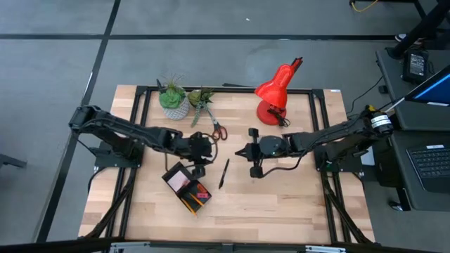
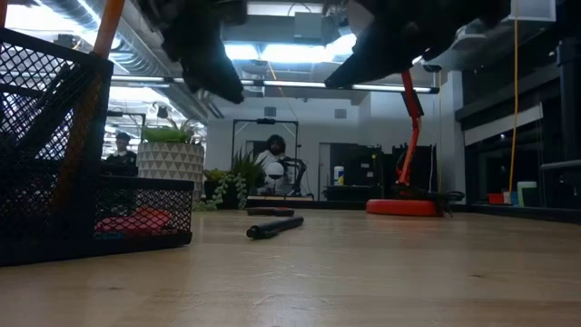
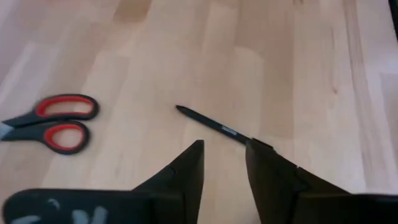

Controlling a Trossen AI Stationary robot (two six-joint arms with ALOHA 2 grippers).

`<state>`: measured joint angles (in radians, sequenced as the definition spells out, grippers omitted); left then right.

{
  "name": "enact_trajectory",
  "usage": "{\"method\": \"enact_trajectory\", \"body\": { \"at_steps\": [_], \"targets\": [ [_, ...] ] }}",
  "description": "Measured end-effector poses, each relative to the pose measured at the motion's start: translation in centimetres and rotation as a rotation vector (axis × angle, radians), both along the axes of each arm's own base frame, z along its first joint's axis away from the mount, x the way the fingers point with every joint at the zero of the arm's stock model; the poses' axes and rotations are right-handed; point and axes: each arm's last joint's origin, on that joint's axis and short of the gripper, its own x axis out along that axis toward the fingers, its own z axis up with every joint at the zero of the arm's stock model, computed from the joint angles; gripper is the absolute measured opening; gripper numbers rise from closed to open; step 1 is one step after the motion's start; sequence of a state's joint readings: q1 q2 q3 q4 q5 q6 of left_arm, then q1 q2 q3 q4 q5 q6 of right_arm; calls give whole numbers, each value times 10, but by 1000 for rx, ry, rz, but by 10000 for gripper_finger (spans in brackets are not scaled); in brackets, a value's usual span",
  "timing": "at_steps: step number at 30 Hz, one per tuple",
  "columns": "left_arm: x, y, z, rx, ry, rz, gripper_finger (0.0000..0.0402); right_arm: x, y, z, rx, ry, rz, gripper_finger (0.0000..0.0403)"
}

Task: Pick and place office supplies into organizer
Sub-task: Put the black pen into the black desk organizer

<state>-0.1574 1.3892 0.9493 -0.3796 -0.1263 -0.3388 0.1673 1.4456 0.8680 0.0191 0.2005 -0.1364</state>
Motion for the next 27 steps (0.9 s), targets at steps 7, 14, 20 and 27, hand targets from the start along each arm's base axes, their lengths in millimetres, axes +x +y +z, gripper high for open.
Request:
{"method": "enact_trajectory", "body": {
  "at_steps": [7,14,20,27],
  "targets": [
    [29,5,-6,-57,142,80,125,-10,-7,-24,6,-53,-19,0],
    [54,12,-21,-181,257,172,126,-12,-8,-28,6,-38,-21,0],
    [75,10,-33,-166,280,183,126,-17,-9,-38,28,-11,-38,0],
    [93,8,-50,-172,317,227,126,-43,-13,-75,99,-80,-71,0]
  ]
}}
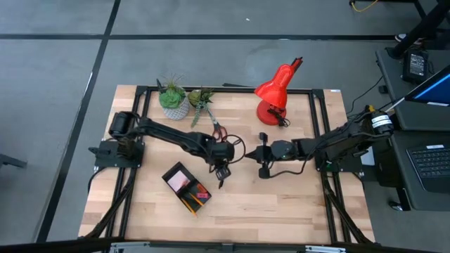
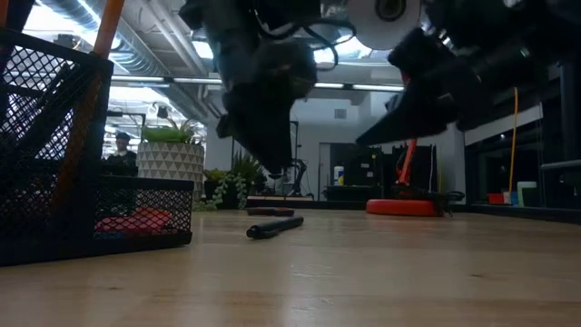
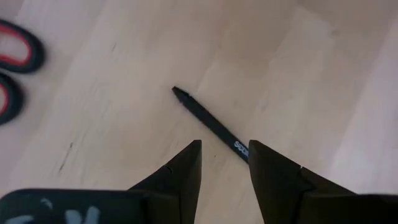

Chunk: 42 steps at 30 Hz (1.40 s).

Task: Pick and place office supplies into organizer
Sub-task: Put the black pen into the black desk organizer

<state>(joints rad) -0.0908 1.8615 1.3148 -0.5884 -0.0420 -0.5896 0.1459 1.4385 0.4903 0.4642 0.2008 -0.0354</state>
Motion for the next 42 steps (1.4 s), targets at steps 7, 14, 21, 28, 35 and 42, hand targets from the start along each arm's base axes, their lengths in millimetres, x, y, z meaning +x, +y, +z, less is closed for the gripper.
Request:
{"method": "enact_trajectory", "body": {
  "at_steps": [7,14,21,28,35,42],
  "targets": [
    [5,1,-21,1,48,137,126,-14,0,-14,57,-44,-17,0],
    [13,-13,-37,-43,29,179,126,-16,7,-14,55,-43,17,0],
    [15,-21,-39,-32,9,180,126,-17,12,-14,55,-42,35,0],
    [15,-19,-40,-15,9,199,126,-18,15,-14,57,-42,48,0],
    [15,-19,-51,-5,40,201,126,-18,15,-14,56,-41,47,0],
    [17,-19,-61,7,66,201,125,-18,15,-14,57,-41,47,0]
  ]
}}
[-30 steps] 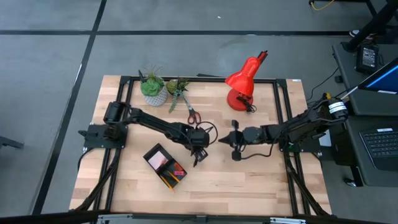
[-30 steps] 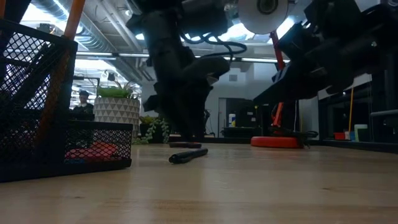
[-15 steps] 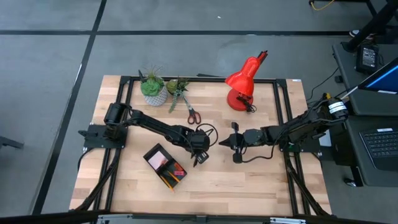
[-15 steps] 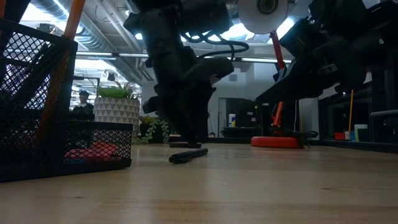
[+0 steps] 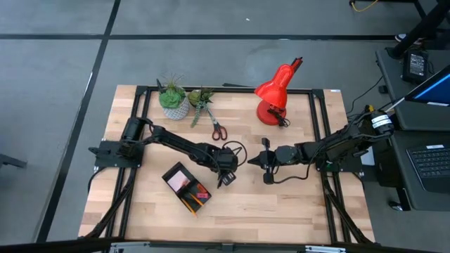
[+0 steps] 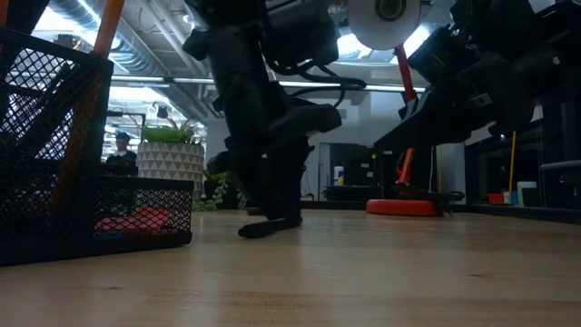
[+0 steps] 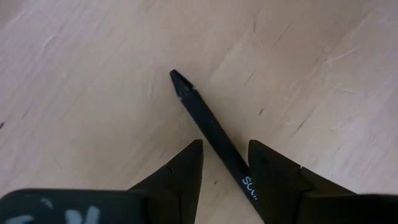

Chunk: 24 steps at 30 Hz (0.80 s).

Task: Pick and place office supplies into organizer
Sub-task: Put the black pen into the black desk organizer

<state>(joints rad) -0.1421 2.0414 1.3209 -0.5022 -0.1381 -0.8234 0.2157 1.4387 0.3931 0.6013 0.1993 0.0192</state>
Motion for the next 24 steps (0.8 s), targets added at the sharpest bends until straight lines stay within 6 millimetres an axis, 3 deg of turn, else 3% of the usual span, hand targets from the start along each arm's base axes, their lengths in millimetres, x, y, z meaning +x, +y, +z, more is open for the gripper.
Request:
{"method": "enact_trajectory", "body": {
  "at_steps": [24],
  "targets": [
    [-8,0,-3,33,109,-311,19,0,0,0,35,2,-4,0]
  ]
}}
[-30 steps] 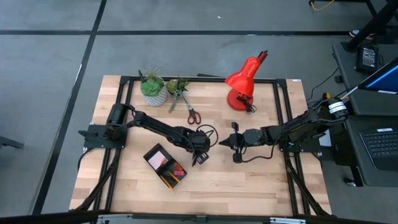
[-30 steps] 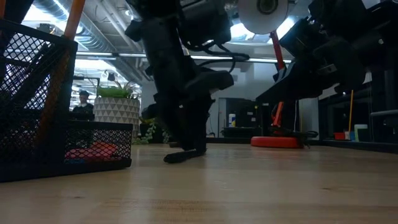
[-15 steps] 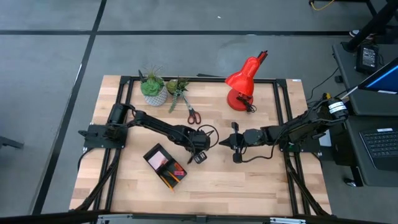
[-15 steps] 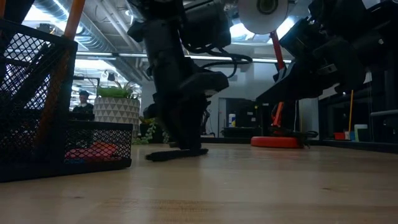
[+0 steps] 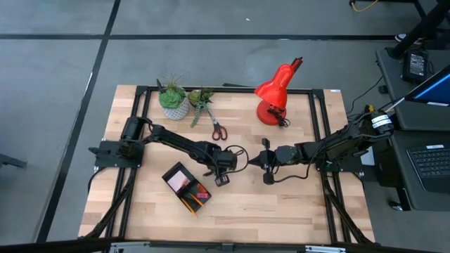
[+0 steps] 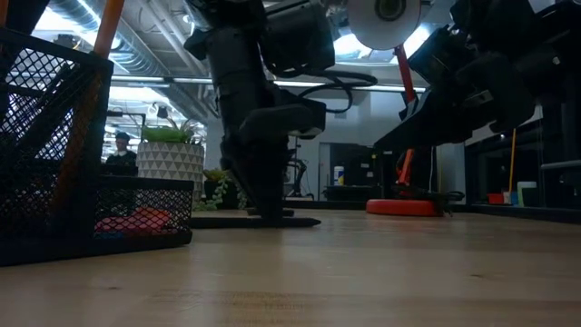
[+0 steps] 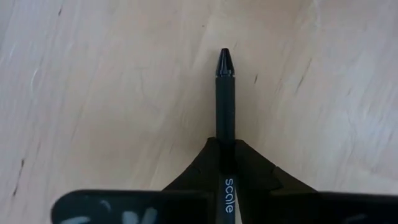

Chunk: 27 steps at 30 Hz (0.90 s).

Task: Pick and place office supplies into organizer
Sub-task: Put the black pen into the black desk organizer

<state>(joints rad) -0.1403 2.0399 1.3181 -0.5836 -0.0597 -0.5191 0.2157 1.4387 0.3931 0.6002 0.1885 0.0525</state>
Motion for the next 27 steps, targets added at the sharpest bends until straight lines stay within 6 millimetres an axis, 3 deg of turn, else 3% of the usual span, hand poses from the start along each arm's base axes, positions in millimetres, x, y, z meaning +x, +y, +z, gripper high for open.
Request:
{"method": "enact_trajectory", "body": {
  "at_steps": [5,12,27],
  "targets": [
    [-1,0,2,14,-2,-64,20,0,0,0,21,0,-9,0],
    [-9,-1,20,18,-17,-130,20,0,0,0,47,1,-16,0],
    [-40,-10,130,191,-341,-228,20,-2,14,2,58,-24,41,0]
  ]
}}
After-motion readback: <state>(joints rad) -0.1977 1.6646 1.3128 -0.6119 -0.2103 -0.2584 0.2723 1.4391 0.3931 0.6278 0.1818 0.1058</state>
